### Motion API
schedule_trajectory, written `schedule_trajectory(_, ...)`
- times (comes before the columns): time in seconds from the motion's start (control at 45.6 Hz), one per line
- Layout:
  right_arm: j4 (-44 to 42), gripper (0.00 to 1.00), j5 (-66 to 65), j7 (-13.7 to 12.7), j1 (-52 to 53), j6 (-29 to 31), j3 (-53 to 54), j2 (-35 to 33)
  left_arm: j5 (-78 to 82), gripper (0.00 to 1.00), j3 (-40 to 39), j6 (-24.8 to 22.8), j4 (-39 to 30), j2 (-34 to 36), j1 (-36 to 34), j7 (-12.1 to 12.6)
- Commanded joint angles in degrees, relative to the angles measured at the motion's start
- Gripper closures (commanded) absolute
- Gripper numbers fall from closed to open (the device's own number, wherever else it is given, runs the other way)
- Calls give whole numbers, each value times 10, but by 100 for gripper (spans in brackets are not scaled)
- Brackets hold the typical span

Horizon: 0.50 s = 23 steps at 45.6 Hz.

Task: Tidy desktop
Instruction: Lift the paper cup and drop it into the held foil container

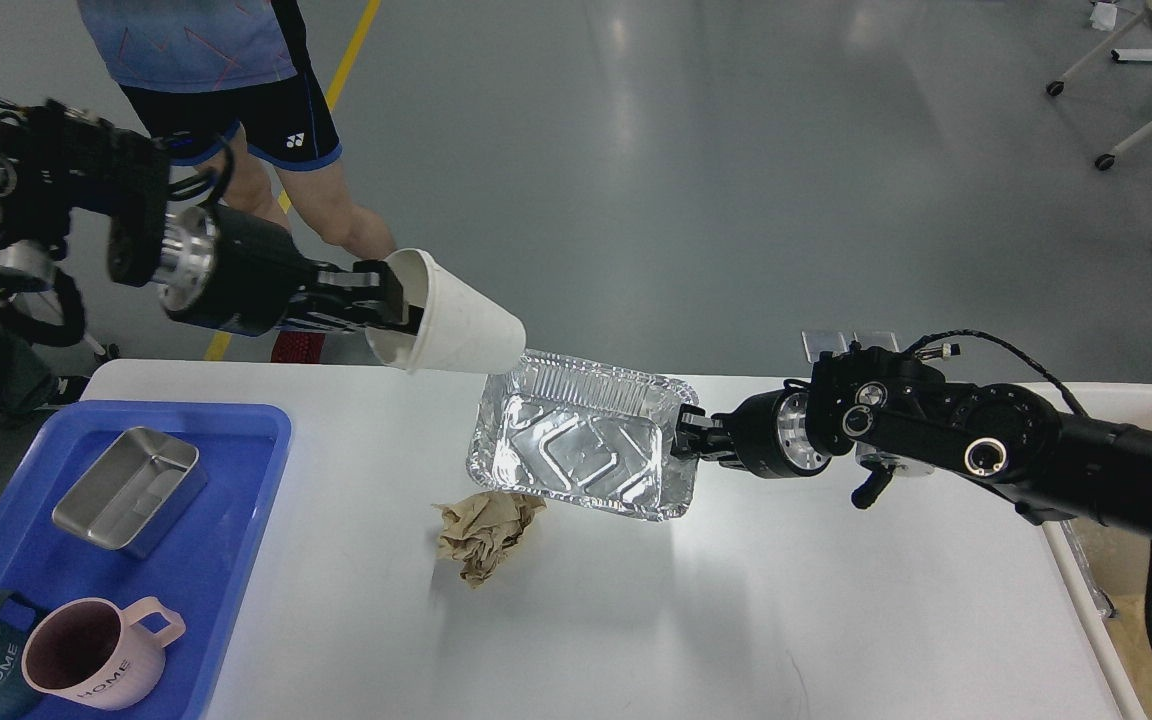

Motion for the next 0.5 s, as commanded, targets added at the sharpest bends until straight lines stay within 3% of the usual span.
schedule_trajectory(0.0,0,100,-1,0,0,-1,1,1,27,97,4,0,68,-92,-1,1)
schedule_trajectory(0.241,0,100,-1,1,2,0,1,4,83,97,5,27,98,-179,39,1)
schedule_trajectory(0.482,0,100,-1,0,-3,0,8,2,112,97,5,37,136,-202,77,4)
